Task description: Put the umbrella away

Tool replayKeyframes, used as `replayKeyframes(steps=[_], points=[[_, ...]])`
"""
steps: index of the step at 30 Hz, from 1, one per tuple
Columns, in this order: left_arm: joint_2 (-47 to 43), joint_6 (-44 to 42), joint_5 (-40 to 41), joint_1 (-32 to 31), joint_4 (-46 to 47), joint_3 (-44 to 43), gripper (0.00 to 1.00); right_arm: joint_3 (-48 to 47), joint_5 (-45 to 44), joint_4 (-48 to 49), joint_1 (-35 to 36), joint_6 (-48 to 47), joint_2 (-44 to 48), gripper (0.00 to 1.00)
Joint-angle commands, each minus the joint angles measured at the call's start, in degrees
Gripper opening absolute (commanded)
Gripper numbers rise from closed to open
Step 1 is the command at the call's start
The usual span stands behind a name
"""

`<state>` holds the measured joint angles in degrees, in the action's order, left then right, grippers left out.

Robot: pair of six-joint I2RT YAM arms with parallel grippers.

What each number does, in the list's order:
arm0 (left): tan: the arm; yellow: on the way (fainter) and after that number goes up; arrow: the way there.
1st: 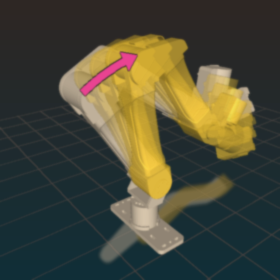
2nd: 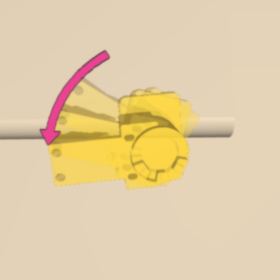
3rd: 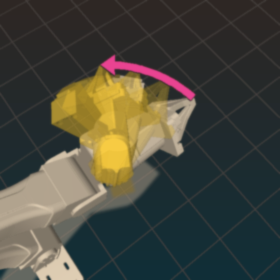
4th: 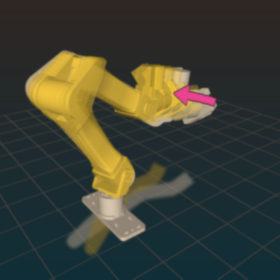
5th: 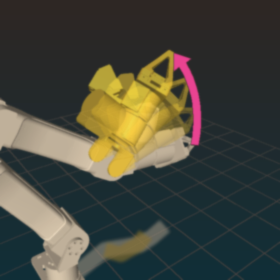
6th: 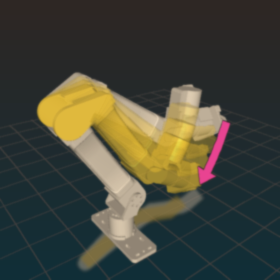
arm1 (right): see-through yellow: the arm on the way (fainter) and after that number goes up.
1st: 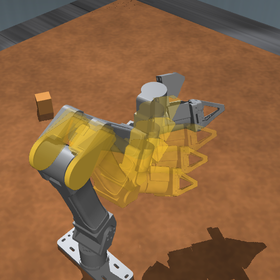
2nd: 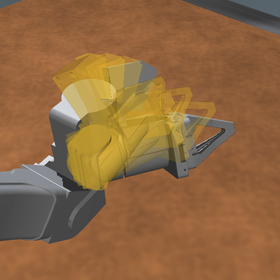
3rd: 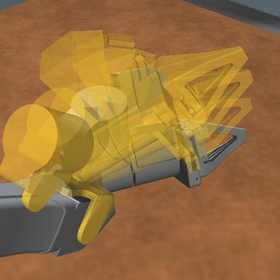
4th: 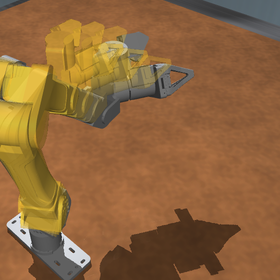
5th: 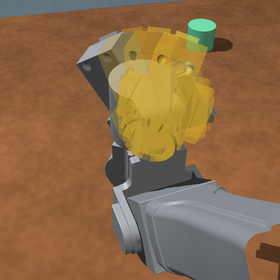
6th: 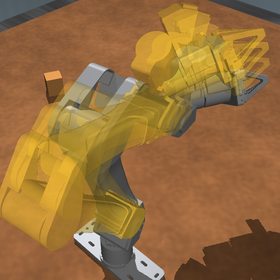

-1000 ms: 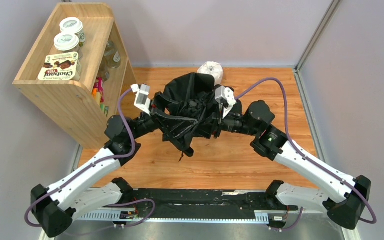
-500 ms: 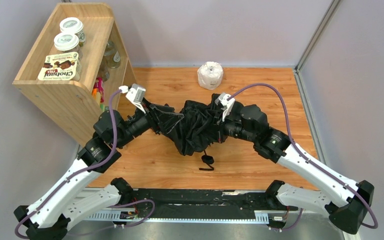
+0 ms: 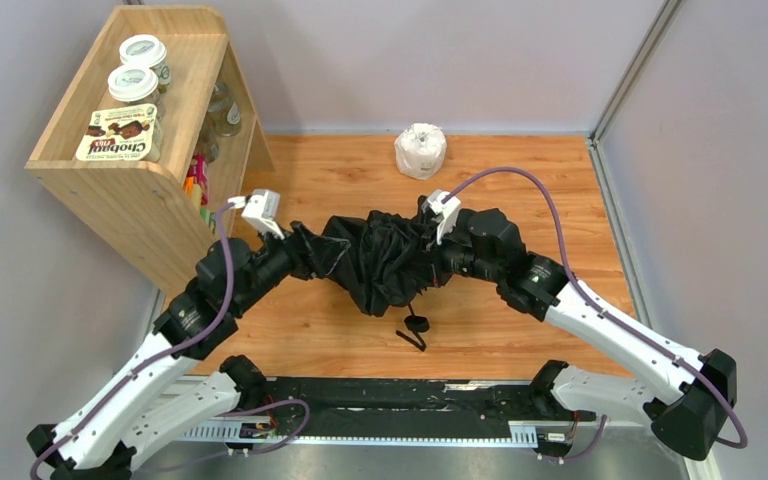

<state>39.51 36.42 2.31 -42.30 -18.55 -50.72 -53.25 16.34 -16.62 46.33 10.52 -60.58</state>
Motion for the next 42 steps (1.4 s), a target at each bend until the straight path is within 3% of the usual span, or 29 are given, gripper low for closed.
replayKeyframes(steps=[1, 9, 15, 19, 23, 27, 31, 33, 35, 37, 40, 42], points=[[-5.7, 7.9, 8.3, -0.1, -2.4, 4.8, 0.68, -3.4, -5.7, -0.5, -0.4, -3.5, 2.5, 0.00], [-4.2, 5.5, 6.6, -0.1, 1.3, 4.6, 0.65, -19.5, -31.1, -13.9, -1.3, -16.2, -0.3, 0.00], [-3.1, 2.6, 5.4, -0.1, 0.4, 2.0, 0.63, -31.2, -50.2, -15.5, -3.2, -30.5, -8.8, 0.00], [-5.6, 1.9, 5.1, -0.1, -0.3, 2.4, 0.62, -34.3, -63.8, -2.1, -3.3, -46.8, -16.6, 0.00], [-10.0, 1.5, 6.7, -0.1, -3.8, 2.9, 0.62, -29.5, -73.5, 15.0, -2.5, -60.6, -24.0, 0.00], [-17.1, 2.8, 9.0, -0.1, -6.3, 5.8, 0.62, -17.7, -80.1, 31.7, 3.9, -63.7, -30.0, 0.00], [-23.4, 3.9, 11.0, -0.1, -9.2, 9.4, 0.62, -9.7, -85.2, 36.3, 13.2, -56.4, -38.5, 0.00], [-25.3, 4.4, 11.8, -0.1, -11.7, 10.0, 0.61, -8.1, -84.8, 30.4, 17.7, -48.3, -42.7, 0.00], [-26.9, 5.1, 12.7, -0.1, -14.5, 10.1, 0.61, -9.7, -80.7, 10.9, 21.1, -33.9, -45.8, 0.00], [-28.1, 5.8, 13.0, -0.1, -16.4, 10.7, 0.61, -8.9, -75.5, 4.1, 24.5, -26.6, -47.9, 0.00], [-29.4, 7.1, 12.5, -0.1, -17.7, 12.6, 0.60, -8.9, -59.1, -7.0, 26.7, -21.7, -51.1, 0.00], [-29.7, 9.4, 12.6, -0.1, -19.0, 14.0, 0.59, -7.9, -42.2, -10.4, 26.5, -21.1, -51.6, 0.00]])
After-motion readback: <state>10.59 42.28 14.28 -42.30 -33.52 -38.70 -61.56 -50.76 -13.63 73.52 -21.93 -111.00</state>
